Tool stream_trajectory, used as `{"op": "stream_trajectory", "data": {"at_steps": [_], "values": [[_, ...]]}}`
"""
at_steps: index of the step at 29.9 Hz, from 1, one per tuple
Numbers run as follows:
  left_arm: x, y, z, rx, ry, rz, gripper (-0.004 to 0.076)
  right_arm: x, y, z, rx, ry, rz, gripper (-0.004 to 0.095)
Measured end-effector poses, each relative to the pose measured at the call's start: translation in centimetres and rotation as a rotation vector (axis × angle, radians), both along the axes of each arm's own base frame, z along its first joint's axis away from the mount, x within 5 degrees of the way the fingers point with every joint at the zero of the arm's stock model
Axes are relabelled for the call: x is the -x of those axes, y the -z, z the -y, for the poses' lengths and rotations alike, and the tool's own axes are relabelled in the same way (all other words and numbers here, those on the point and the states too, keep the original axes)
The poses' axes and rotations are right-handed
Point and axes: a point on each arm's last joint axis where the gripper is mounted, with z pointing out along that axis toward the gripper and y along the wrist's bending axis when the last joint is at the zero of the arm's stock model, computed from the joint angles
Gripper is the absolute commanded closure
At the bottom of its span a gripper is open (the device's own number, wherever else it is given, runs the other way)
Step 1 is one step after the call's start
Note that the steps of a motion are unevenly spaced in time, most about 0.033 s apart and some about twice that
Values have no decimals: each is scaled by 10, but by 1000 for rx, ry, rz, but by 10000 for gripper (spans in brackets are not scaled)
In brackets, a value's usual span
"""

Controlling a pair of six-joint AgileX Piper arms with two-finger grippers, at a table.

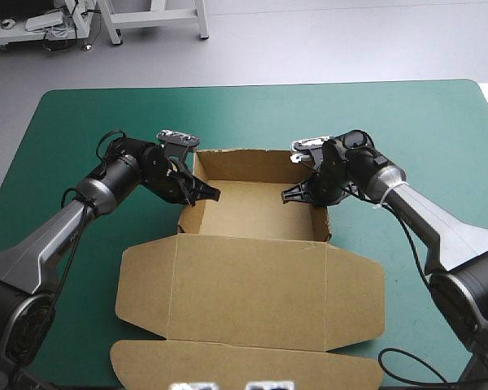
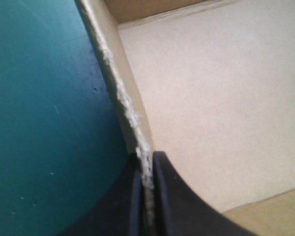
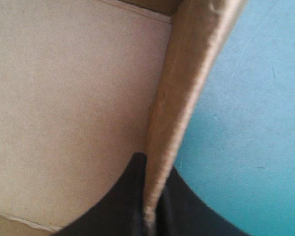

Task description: Fold the box

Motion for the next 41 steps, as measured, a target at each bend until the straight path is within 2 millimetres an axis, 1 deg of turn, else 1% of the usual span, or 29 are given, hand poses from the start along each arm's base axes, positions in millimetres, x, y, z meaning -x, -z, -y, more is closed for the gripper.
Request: {"op": "stream_trajectory", "data": {"at_steps": [6, 8, 9, 13, 15, 16, 20, 22, 26, 28, 29, 33, 37, 41], "values": [[0, 0, -1, -14, 4, 6, 731, 0, 0, 0, 6, -19, 4, 915], [0, 0, -1, -19, 7, 10, 731, 0, 0, 0, 13, -21, 6, 876], [0, 0, 0, -19, 8, 9, 731, 0, 0, 1, 16, -23, 6, 833], [0, 0, 0, -24, 12, 8, 722, -1, 0, 0, 28, -33, 7, 597], [0, 0, 0, -27, 14, 8, 694, -1, 2, -1, 36, -40, 6, 512], [1, 0, 1, -30, 20, 9, 683, -1, 3, -2, 37, -44, 4, 493], [0, 0, 0, -47, 52, 18, 598, -1, 6, -4, 43, -55, -2, 479], [0, 0, 0, -57, 69, 22, 512, -1, 6, -4, 44, -58, -3, 479], [-1, 8, 2, -83, 123, 17, 300, -1, 7, -5, 44, -58, -3, 479], [-1, 9, 3, -83, 135, 17, 224, -1, 7, -5, 42, -59, 2, 479], [-1, 9, 3, -81, 137, 20, 208, -1, 7, -6, 36, -58, 1, 479], [-3, 9, 4, -72, 136, 37, 204, -5, 1, -9, 33, -64, 9, 479], [-4, 7, 4, -71, 135, 44, 204, -9, -17, -10, 48, -66, 48, 479], [-9, -3, 2, -45, 95, 68, 205, -14, -32, -9, 53, -41, 90, 479]]}}
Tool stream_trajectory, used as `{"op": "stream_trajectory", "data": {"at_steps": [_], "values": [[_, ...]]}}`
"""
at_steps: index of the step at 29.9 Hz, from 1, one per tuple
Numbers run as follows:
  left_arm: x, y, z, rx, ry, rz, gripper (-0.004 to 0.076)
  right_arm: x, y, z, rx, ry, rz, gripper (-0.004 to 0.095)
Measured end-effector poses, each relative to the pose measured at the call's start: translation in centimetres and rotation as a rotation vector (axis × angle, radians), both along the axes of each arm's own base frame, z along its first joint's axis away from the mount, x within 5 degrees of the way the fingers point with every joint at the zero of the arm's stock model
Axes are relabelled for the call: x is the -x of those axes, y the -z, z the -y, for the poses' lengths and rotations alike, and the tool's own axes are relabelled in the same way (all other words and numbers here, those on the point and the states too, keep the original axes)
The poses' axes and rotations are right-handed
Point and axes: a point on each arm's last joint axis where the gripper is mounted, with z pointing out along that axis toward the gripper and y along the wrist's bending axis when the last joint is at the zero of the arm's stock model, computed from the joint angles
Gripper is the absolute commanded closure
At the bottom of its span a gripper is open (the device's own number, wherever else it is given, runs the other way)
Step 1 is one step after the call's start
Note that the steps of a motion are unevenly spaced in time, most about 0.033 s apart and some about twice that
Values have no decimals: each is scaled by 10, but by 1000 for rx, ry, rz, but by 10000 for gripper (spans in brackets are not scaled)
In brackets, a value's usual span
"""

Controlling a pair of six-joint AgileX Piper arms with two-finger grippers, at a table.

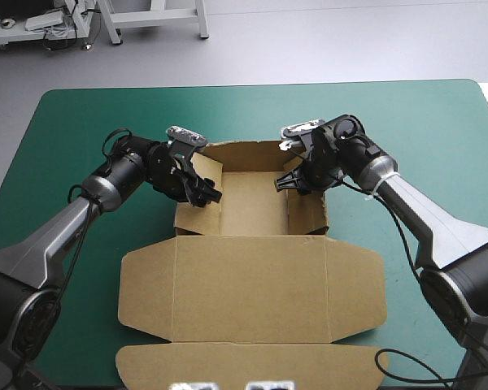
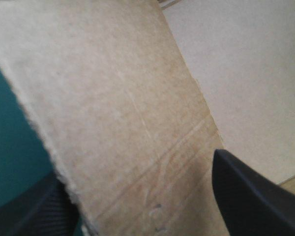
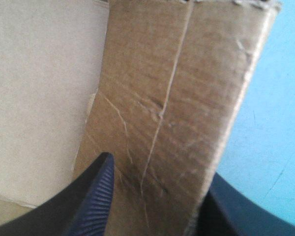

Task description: Fold the box

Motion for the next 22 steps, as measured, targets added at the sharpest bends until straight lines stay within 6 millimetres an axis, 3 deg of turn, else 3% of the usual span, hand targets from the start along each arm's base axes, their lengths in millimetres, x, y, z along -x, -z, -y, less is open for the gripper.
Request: {"op": "stream_trajectory", "data": {"at_steps": [8, 15, 18, 22], "values": [[-15, -24, -19, 48, -110, 35, 206, -3, -12, 1, 5, 6, 38, 480], [-18, -48, -28, 54, -131, 42, 219, -9, -40, 1, -7, 7, 126, 480], [-17, -65, -27, 62, -125, 53, 271, -10, -59, 2, -5, 0, 168, 480], [-14, -97, -28, 71, -115, 78, 408, -7, -92, 6, 14, -16, 235, 480]]}}
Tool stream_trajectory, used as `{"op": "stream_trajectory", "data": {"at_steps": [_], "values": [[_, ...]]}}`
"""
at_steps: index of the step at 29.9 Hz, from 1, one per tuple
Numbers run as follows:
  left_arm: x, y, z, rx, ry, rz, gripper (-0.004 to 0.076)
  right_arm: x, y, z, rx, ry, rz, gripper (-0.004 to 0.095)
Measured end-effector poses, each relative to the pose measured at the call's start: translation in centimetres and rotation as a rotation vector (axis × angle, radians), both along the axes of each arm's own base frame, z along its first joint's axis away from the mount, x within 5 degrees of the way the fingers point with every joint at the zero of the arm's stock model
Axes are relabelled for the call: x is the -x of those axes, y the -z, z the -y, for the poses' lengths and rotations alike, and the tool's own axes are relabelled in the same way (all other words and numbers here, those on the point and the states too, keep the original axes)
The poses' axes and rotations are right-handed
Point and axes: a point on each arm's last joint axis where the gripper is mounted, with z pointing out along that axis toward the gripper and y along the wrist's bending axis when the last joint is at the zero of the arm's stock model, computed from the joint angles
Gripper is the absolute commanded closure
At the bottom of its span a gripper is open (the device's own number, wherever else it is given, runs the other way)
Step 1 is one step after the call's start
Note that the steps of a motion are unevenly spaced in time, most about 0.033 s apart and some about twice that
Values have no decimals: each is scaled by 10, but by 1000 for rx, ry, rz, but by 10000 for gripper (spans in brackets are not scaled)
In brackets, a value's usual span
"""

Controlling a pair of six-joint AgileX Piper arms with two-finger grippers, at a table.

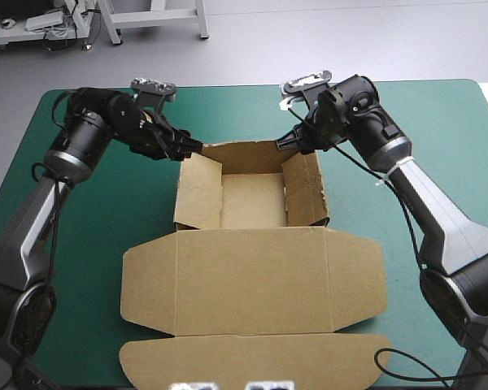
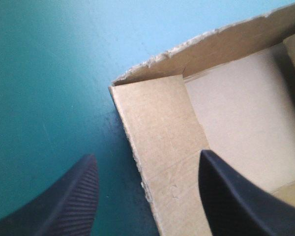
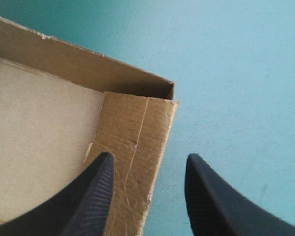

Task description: Fold the box

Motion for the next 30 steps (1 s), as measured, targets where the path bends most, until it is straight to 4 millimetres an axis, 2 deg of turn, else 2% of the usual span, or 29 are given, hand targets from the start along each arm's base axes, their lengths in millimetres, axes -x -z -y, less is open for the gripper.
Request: {"op": "stream_trajectory", "data": {"at_steps": [6, 9, 13, 14, 18, 23, 27, 30], "values": [[10, -58, -3, 21, 36, 135, 736, 8, -36, 6, -26, 14, 85, 497], [22, -82, -7, 39, 43, 207, 733, 12, -45, 12, -58, 34, 94, 598], [48, -110, -16, 63, 44, 291, 733, 9, -47, 27, -128, 63, 70, 883], [57, -119, -19, 70, 43, 317, 733, 7, -47, 31, -154, 62, 57, 926], [84, -140, -28, 85, 49, 391, 733, 1, -47, 46, -200, 67, 38, 925], [115, -159, -39, 100, 54, 460, 733, -1, -47, 52, -209, 67, 36, 925], [135, -156, -45, 84, 66, 460, 733, 2, -40, 49, -221, 31, -1, 924], [149, -144, -51, 65, 69, 429, 733, 1, -20, 48, -193, 21, -67, 913]]}}
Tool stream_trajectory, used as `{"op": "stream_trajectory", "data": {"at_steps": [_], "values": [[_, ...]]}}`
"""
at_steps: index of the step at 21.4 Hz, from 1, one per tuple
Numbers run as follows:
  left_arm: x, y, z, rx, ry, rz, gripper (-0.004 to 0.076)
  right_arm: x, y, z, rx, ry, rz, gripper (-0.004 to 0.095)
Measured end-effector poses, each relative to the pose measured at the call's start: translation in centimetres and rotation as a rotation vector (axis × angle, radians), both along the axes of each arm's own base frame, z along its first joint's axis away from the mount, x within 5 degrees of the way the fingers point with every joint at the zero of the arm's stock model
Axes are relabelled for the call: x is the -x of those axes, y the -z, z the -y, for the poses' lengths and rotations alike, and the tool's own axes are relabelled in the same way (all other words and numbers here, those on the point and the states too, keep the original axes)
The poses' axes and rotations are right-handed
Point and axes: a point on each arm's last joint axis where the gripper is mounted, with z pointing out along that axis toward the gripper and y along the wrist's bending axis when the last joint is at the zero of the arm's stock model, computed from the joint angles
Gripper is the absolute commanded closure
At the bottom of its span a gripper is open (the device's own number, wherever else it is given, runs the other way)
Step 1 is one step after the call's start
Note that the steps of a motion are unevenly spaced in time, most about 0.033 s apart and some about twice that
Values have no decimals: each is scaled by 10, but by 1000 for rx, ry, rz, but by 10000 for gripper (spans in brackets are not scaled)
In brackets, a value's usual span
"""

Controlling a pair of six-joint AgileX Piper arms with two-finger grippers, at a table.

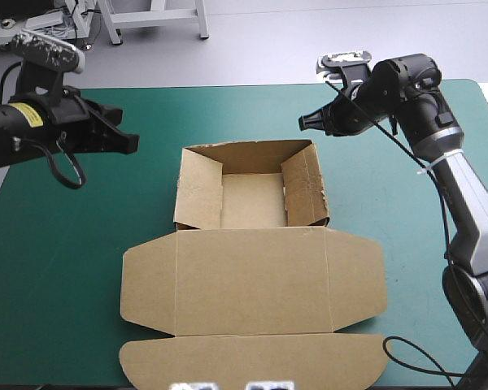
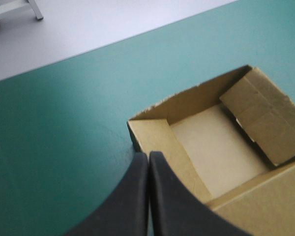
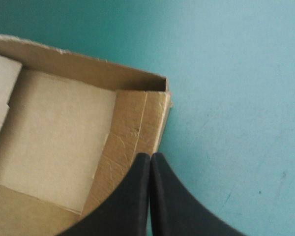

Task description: Fold the box

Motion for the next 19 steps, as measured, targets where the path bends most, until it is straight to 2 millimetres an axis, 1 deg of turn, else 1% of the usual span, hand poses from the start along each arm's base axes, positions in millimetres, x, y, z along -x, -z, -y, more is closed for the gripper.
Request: {"op": "stream_trajectory", "data": {"at_steps": [1, 2, 3, 4, 5, 6, 7, 8, 10, 12, 13, 14, 17, 19], "values": [[4, 6, -2, -9, -3, -16, 733, -1, 9, 0, 16, -11, -25, 901], [8, 12, -4, -21, -7, -32, 733, -1, 17, 0, 29, -19, -50, 860], [13, 24, -6, -41, -13, -63, 733, -2, 27, -1, 44, -27, -80, 798], [18, 33, -9, -56, -18, -86, 733, -3, 35, -1, 54, -33, -101, 683], [26, 45, -12, -70, -20, -115, 733, -6, 41, -2, 62, -38, -116, 632], [29, 52, -13, -79, -22, -130, 733, -6, 43, -2, 63, -38, -121, 527], [36, 63, -16, -89, -22, -156, 733, -8, 45, -2, 64, -39, -128, 493], [39, 69, -17, -94, -21, -171, 733, -8, 46, -3, 64, -39, -129, 470], [47, 87, -20, -108, -21, -213, 733, -8, 46, -3, 55, -41, -131, 462], [56, 104, -22, -115, -26, -244, 733, -10, 51, -7, 27, -47, -154, 462], [58, 108, -23, -107, -30, -236, 733, -12, 55, -9, 13, -51, -169, 462], [61, 114, -25, -97, -38, -225, 733, -16, 63, -12, 2, -54, -192, 462], [68, 121, -27, -81, -47, -208, 733, -24, 80, -16, -3, -55, -236, 462], [74, 128, -29, -80, -49, -215, 733, -29, 97, -18, 10, -52, -277, 462]]}}
